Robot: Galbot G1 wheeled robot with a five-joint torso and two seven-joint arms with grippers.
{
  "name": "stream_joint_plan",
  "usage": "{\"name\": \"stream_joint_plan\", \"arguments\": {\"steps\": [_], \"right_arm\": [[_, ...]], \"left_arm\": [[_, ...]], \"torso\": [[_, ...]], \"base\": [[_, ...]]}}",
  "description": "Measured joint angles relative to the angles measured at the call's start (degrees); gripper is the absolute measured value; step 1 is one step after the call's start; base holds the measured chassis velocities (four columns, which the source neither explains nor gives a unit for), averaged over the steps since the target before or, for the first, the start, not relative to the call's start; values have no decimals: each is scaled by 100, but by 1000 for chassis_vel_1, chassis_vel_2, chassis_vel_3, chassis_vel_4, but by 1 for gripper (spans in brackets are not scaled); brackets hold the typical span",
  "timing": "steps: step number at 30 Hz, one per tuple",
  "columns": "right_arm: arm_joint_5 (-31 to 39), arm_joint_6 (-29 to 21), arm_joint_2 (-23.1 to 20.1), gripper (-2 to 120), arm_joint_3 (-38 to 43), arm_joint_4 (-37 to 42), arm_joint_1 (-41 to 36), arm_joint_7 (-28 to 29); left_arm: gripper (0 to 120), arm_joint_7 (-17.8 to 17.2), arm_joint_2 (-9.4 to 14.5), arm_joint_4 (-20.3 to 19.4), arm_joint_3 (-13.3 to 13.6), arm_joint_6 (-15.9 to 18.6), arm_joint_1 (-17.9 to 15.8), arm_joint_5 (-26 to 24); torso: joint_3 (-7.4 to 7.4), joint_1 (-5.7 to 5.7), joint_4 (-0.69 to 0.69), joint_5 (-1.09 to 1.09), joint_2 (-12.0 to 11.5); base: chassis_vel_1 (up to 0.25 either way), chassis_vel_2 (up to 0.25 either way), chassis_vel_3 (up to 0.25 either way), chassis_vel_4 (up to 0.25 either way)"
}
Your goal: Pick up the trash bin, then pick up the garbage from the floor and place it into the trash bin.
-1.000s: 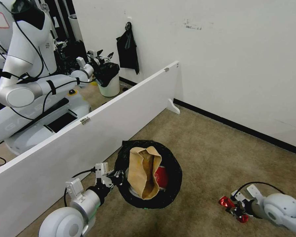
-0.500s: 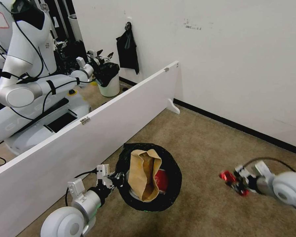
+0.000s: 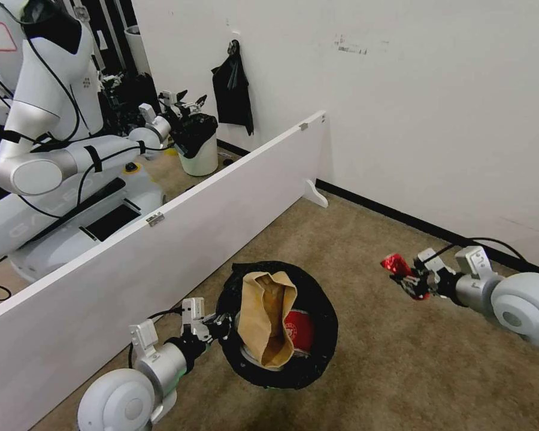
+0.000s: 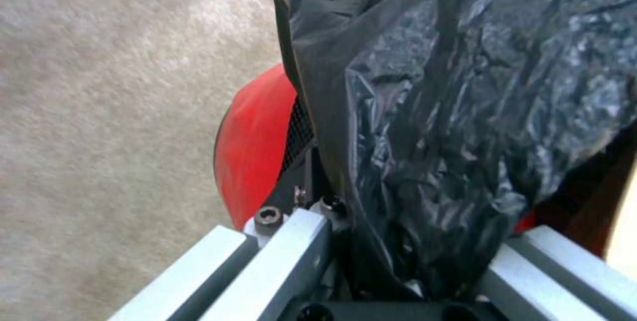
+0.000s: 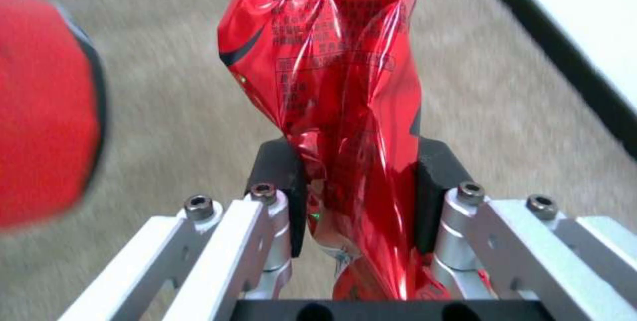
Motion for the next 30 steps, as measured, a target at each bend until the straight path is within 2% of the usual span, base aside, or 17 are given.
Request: {"name": "stream_joint_plan", "arguments": {"steps": [10, 23, 30], "right_arm": [[31, 217, 142, 27, 151, 681, -36, 174], [37, 479, 227, 27, -39, 965, 98, 121], [-74, 685, 179, 27, 18, 1011, 25, -191]], "left_arm": [[0, -183, -12, 102, 247, 40, -115, -380], [0, -250, -88, 196, 282, 46, -179, -559], [0, -256, -125, 242, 243, 45, -190, -675]], "torso": [[-1, 0, 0, 0, 0], [-1, 0, 0, 0, 0], [-1, 0, 1, 1, 0]], "base": [[0, 0, 0, 0], [0, 0, 0, 0], [0, 0, 0, 0]]}}
